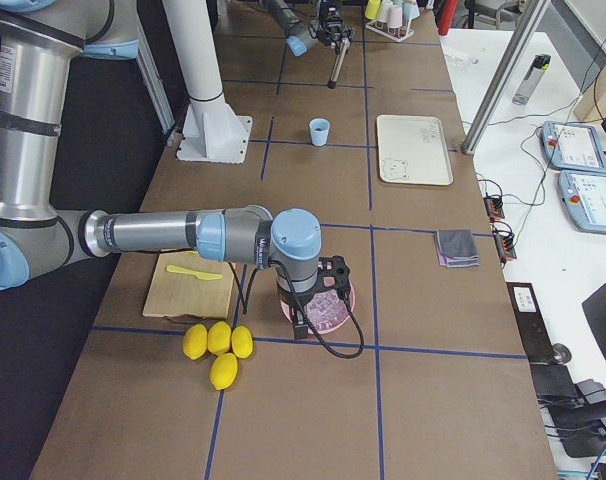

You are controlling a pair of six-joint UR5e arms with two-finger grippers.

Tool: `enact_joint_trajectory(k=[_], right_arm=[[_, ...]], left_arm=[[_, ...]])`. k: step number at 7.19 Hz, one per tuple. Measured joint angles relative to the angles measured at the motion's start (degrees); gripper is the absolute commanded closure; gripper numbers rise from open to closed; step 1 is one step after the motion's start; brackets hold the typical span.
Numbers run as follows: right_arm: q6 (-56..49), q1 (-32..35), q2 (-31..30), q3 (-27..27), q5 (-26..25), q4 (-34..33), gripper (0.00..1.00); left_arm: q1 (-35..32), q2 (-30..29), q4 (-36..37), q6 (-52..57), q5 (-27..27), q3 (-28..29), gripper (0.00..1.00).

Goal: Mash ice and strawberries in cup
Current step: 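Carry the muddler with the left gripper over the cup and lower it in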

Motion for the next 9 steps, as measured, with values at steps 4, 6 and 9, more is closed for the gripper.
enact_joint_trajectory(k=[4, 6, 9], right_arm=[[0.0, 0.0, 0.1, 0.0, -0.1, 0.0, 0.01], [0.0, -0.1, 0.1, -0.1, -0.1, 0.0, 0.01], [-0.1, 0.0, 0.0, -0.2, -0.1, 0.0, 0.01]], left_arm=[[7.1, -1.3, -10.9, 5.7, 8.3, 8.6, 1.0], [8.7, -2.9, -15.0, 5.9, 11.4, 13.7, 1.0], [9.5, -3.7, -16.7, 6.1, 12.5, 16.6, 1.0]])
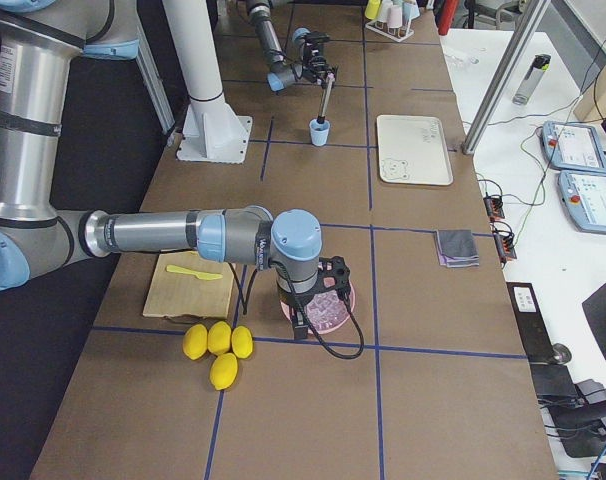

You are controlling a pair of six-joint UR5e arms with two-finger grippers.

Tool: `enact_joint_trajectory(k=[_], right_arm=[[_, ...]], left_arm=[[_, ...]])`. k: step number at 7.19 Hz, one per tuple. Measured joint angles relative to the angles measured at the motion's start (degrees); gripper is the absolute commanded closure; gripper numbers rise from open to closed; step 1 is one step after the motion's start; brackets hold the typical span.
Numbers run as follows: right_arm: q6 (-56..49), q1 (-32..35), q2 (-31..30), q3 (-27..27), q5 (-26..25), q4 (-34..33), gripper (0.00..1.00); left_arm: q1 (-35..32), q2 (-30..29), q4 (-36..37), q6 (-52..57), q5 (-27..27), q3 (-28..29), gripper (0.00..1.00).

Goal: Mash ice and strawberries in cup
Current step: 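Carry the muddler with the left gripper over the cup and lower it in, then press the muddler down into the cup with the left gripper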

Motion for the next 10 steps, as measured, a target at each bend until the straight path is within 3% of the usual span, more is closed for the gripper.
enact_joint_trajectory(k=[3, 6, 8, 10], right_arm=[[-0.1, 0.0, 0.0, -0.2, -0.1, 0.0, 0.01], [-0.1, 0.0, 0.0, -0.3, -0.1, 0.0, 0.01], [-0.1, 0.0, 0.0, -0.3, -0.2, 0.0, 0.01], [-0.1, 0.0, 0.0, -0.3, -0.1, 0.0, 0.01]], left_arm=[[1.2, -0.2, -4.5, 1.1, 0.1, 4.7, 1.0], [1.8, -0.5, -5.1, 1.2, 1.1, 4.7, 1.0], [0.5, -0.5, -4.6, 0.3, 1.0, 2.2, 1.0], [-1.6, 0.4, 0.8, -1.6, 0.6, -3.3, 1.0]])
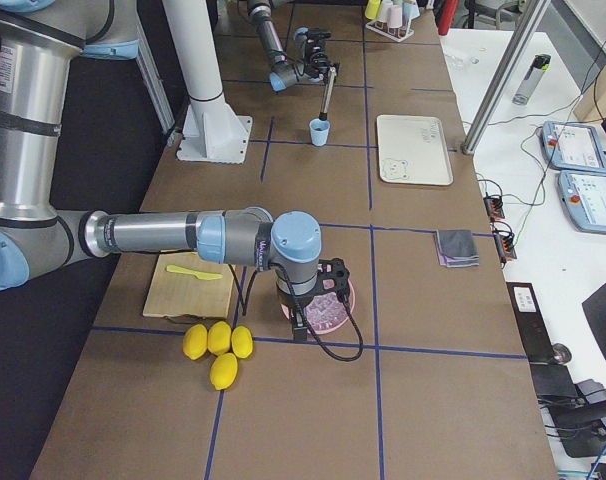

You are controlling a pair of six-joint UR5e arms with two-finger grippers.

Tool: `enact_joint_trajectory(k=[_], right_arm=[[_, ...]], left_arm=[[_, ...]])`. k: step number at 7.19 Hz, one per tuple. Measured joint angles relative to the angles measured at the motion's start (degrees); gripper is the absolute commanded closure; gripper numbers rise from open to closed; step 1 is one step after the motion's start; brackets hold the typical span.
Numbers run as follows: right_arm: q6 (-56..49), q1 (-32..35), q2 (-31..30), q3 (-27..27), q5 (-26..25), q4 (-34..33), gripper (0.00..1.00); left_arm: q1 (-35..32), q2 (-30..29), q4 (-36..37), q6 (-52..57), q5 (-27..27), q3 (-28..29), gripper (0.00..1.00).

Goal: Mash ice and strawberries in cup
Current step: 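Press the muddler down into the cup with the left gripper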

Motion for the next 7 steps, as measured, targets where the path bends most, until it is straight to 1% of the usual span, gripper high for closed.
enact_joint_trajectory(k=[1, 3, 5, 6, 7], right_arm=[[0.0, 0.0, 0.0, 0.0, 0.0, 0.0, 0.01], [0.0, -0.1, 0.0, -0.1, 0.0, 0.0, 0.01], [0.0, -0.1, -0.1, -0.2, 0.0, 0.0, 0.01], [0.0, -0.1, -0.1, -0.3, 0.0, 0.0, 0.01], [0.0, -0.1, -0.1, -0.3, 0.0, 0.0, 0.01]], left_arm=[[-0.4, 1.1, 6.3, -0.4, -0.4, -5.0, 1.0], [-0.6, 2.6, 24.4, -0.7, -1.7, -16.9, 1.0], [-0.7, 2.8, 48.7, -0.8, -2.0, -28.9, 1.0], [-0.7, 2.7, 61.5, -0.8, -2.1, -33.9, 1.0], [-0.8, 2.6, 71.6, -0.8, -2.0, -36.8, 1.0]])
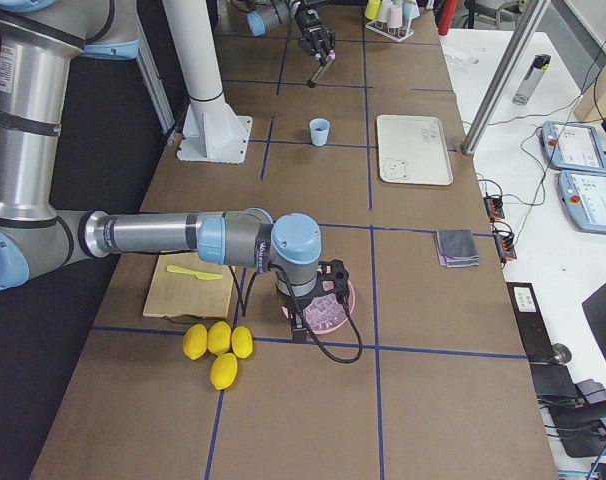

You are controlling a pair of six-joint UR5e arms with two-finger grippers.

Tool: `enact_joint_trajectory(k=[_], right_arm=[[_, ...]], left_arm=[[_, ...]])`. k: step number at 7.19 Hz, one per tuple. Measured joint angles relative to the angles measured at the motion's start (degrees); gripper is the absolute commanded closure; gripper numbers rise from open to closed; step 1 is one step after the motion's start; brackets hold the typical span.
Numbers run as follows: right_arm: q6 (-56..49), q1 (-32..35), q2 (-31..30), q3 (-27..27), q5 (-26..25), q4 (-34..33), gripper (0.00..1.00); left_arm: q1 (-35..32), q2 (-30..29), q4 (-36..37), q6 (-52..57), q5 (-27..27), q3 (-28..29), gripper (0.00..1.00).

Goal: Mash ice and strawberries in cup
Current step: 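Press the muddler down into the cup with the left gripper, then lift the muddler out of the cup and move it back with the left gripper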

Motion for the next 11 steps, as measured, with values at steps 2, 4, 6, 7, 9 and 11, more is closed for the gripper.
enact_joint_trajectory(k=[2, 4, 6, 7, 9, 11], right_arm=[[0.0, 0.0, 0.0, 0.0, 0.0, 0.0, 0.01], [0.0, 0.0, 0.0, 0.0, 0.0, 0.0, 0.01], [0.0, 0.0, 0.0, 0.0, 0.0, 0.0, 0.01], [0.0, 0.0, -0.1, 0.0, 0.0, 0.0, 0.01], [0.0, 0.0, 0.0, 0.1, 0.0, 0.0, 0.01], [0.1, 0.0, 0.0, 0.2, 0.1, 0.0, 0.01]], left_arm=[[-1.0, 0.0, 15.8, 0.1, -0.4, -2.1, 0.95], [-5.1, 0.1, 34.8, 0.5, -6.5, -4.9, 0.95], [-12.4, 1.0, 50.7, 0.6, -15.4, -6.7, 0.97], [-15.8, 2.6, 54.9, 0.5, -17.9, -6.9, 0.98], [-22.3, 8.3, 57.3, 0.2, -20.8, -6.3, 0.98], [-29.9, 13.9, 57.3, -0.6, -24.3, -3.9, 0.88]])
